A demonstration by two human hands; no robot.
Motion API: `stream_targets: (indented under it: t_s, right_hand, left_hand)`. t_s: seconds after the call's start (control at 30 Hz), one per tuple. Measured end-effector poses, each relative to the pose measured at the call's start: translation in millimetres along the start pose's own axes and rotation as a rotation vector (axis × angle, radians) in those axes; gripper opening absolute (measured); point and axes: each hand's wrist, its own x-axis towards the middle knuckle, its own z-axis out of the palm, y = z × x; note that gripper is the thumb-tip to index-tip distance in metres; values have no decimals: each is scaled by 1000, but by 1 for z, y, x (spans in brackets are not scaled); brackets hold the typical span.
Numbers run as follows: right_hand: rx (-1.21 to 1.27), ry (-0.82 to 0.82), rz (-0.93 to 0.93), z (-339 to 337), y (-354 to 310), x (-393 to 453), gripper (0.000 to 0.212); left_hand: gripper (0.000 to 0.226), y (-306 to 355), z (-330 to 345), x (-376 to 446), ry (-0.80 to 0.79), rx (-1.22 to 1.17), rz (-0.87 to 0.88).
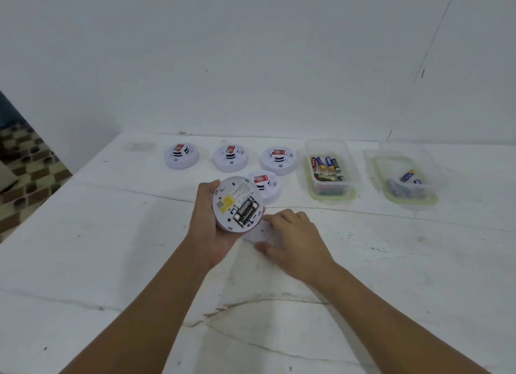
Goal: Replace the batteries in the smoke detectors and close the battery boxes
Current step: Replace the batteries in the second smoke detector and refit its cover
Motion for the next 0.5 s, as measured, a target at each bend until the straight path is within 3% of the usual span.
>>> stream_targets:
  t_s: [0.2,0.5]
  right_hand:
    - [-19,-8,37,0,-10,10,75]
    - [-72,-37,67,1,-23,15,57]
  left_hand:
    - [41,7,-5,0,1,24,4]
    - [44,17,-22,1,56,9,46]
